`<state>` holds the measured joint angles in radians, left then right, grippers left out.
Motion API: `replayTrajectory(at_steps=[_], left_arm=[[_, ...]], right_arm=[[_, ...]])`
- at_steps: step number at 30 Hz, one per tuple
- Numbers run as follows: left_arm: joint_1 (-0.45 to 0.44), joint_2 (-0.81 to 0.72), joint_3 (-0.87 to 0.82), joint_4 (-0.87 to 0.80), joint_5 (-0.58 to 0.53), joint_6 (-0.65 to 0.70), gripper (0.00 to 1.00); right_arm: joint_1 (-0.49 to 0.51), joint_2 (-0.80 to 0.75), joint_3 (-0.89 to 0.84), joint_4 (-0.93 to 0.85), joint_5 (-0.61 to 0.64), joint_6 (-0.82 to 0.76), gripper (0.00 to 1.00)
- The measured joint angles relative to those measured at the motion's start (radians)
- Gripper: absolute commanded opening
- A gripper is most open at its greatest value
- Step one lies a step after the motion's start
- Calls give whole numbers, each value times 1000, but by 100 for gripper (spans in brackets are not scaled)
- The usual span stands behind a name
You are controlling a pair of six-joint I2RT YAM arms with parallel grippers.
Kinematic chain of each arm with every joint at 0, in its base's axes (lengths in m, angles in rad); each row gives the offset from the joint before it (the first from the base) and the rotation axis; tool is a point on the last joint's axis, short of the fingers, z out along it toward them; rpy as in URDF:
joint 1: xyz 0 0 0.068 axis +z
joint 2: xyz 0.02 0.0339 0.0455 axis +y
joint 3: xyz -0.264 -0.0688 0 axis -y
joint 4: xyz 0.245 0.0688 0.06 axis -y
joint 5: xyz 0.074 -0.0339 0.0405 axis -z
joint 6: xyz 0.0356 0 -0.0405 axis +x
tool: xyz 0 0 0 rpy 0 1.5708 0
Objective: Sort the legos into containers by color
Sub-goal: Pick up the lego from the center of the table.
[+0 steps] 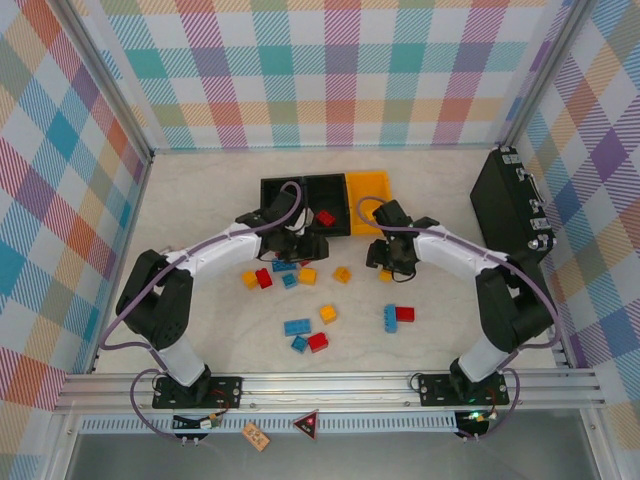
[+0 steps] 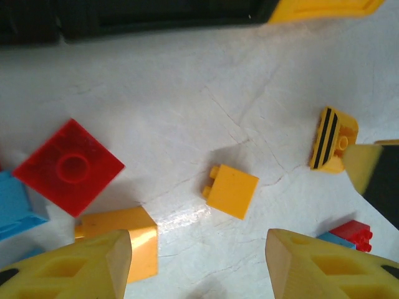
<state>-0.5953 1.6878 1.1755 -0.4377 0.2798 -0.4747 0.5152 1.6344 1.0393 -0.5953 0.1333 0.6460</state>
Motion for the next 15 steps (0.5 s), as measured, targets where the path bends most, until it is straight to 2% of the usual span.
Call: replayTrajectory(at_steps=[6,8,12,15], left_arm=[[-6,-2,-10,8,11,-4,59],[-6,-2,-10,17,16,-7,59],[-6,-2,-10,27,18,-8,59],[-8,-2,-11,28,19,-11,59]], right_arm=[[0,56,-4,3,23,27,58],[0,74,-5,5,25,31,52],[0,92,-14,16,27,37,33],[0,90,-15,25,28,38,28]])
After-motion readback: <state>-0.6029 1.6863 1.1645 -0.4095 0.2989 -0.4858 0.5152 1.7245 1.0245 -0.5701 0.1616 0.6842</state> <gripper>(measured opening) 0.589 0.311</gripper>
